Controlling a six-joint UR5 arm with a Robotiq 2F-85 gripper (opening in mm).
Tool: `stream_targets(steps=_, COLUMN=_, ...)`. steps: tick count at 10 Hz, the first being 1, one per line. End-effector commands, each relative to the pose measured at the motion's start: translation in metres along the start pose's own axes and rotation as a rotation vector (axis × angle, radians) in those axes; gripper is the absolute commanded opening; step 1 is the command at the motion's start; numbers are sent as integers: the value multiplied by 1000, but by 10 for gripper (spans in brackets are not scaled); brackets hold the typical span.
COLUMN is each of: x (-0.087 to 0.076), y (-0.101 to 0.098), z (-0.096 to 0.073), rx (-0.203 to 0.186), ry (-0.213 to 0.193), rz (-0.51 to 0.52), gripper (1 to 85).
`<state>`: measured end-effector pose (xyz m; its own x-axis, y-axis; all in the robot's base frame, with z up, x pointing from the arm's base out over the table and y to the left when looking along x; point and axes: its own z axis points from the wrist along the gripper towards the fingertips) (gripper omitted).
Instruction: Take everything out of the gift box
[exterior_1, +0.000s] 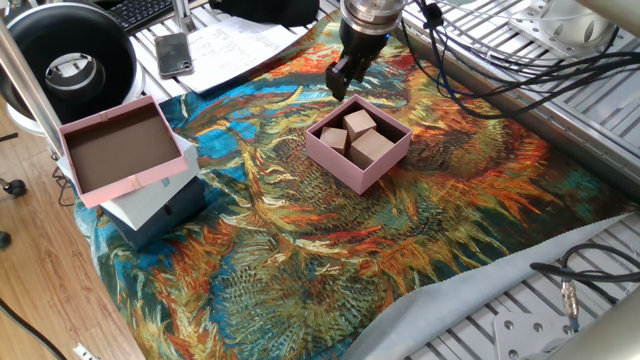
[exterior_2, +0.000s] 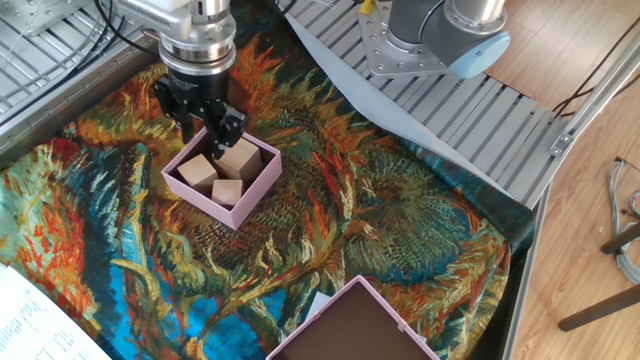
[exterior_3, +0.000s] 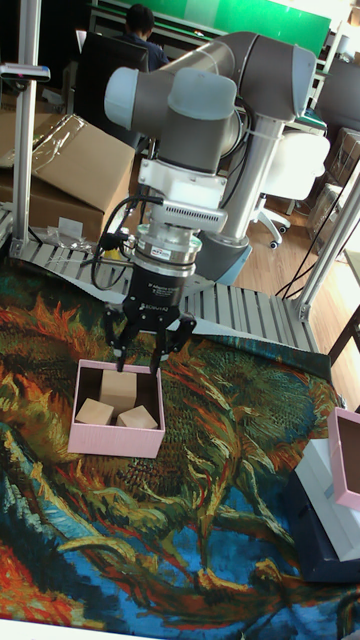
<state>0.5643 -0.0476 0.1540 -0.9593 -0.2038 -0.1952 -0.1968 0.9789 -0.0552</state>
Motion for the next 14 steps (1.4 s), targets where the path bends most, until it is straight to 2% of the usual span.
stream_targets(steps=1, x=8, y=3, z=-1, rx=-17, ry=32, rz=-70, gripper=627)
stream_targets(steps=2, x=11, y=4, z=3, rx=-15, ry=27, rz=-105, gripper=667)
stream_targets(steps=3, x=23, y=11, z=10, rx=-40, ry=48, rz=-125, gripper=667)
stream_targets(steps=5, x=34, y=15, z=21, rx=-58, ry=26, rz=-177, gripper=670)
stream_targets(steps=7, x=38, y=11, z=26, rx=-54, ry=22, rz=-196, gripper=683)
stream_targets(steps=8, x=39, y=5, z=30, rx=-39, ry=20, rz=-202, gripper=683)
stream_targets(steps=9, x=38, y=7, z=35, rx=-54, ry=3, rz=-189, gripper=687)
stream_targets(steps=10, x=36, y=5, z=38, rx=-50, ry=-10, rz=-164, gripper=710)
stream_targets(steps=11, x=38, y=8, z=39, rx=-59, ry=0, rz=-103, gripper=730)
stream_targets(steps=12, x=39, y=5, z=40, rx=-50, ry=1, rz=-67, gripper=730)
stream_targets(steps=14, x=37, y=0, z=47, rx=-48, ry=-26, rz=-57, gripper=730)
